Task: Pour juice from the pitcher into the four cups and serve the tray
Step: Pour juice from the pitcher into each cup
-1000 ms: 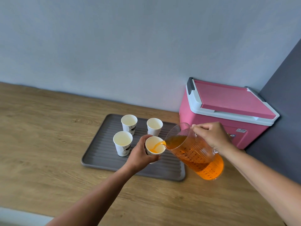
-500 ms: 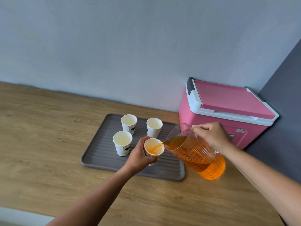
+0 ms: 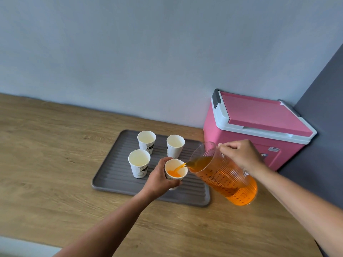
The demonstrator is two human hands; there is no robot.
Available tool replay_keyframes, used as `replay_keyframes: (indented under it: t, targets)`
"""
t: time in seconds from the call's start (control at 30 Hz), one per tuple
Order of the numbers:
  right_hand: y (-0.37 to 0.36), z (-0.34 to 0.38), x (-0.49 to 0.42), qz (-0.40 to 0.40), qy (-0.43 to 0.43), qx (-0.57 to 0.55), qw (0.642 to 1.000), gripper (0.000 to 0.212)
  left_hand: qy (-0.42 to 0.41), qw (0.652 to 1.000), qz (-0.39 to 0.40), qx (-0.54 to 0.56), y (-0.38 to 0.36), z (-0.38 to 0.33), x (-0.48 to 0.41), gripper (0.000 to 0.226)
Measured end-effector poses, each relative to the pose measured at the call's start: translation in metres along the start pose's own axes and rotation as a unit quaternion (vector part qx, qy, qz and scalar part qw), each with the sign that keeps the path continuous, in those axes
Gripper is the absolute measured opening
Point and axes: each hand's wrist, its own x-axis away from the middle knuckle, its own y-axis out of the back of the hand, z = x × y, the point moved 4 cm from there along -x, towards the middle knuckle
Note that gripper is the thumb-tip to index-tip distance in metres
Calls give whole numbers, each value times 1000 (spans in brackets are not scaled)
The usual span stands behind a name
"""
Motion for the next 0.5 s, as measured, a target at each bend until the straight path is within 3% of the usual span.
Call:
replay_keyframes:
  t: [0.5]
  targets:
    - [-3, -6, -3, 5, -7, 8, 1000, 31, 2, 1000, -4, 2, -1, 1, -4, 77]
